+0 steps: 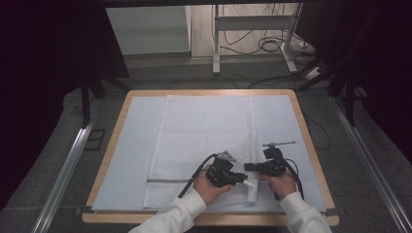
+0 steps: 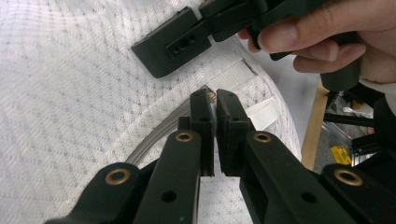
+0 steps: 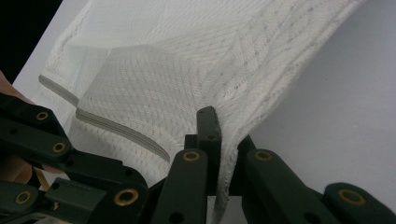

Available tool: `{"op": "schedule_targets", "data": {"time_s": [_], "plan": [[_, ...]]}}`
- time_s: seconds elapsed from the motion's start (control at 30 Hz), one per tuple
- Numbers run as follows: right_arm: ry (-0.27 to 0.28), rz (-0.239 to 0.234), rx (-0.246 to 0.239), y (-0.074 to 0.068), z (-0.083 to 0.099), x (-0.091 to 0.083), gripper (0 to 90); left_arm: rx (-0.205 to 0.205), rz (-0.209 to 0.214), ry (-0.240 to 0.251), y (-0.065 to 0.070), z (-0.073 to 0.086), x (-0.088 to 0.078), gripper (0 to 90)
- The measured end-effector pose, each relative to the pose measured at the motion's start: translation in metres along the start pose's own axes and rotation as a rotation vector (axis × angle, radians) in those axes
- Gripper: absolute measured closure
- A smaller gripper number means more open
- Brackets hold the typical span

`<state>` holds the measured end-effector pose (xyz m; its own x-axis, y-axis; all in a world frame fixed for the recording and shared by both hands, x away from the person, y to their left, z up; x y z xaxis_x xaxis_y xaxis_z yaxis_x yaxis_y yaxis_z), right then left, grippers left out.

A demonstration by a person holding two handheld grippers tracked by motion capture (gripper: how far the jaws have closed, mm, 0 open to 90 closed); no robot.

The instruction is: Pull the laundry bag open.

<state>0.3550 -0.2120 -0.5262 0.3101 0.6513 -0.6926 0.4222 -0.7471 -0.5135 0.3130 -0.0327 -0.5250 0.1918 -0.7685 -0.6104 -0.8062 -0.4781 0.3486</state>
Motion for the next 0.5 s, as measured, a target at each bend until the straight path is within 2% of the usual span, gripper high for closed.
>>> {"op": "schedule_targets", "data": {"time_s": [0.33, 0.5], "plan": [[-0.002, -0.02, -0.012, -0.0004, -0.0004, -0.0027, 88.2, -0.032, 0.012, -0.005, -0.0076, 0.0037, -0.0016, 86.9], [-0.004, -0.033, -0.021, -0.0007, -0.0004, -0.0041, 88.3, -0.035, 0.015, -0.009, -0.0095, 0.0044, -0.0029, 87.1]]}}
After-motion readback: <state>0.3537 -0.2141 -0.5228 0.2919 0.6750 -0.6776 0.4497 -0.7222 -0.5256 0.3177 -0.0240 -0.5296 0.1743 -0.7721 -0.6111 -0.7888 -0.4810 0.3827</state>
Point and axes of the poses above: each handheld gripper's, and its own axes: x roughly forward along the jaws, z roughly out of its underside, y roughly to its right, the point moved 2 cm from there along x, roughly forward along the jaws, and after that the axes turned 4 degrees about x, right-handed, at the moved point
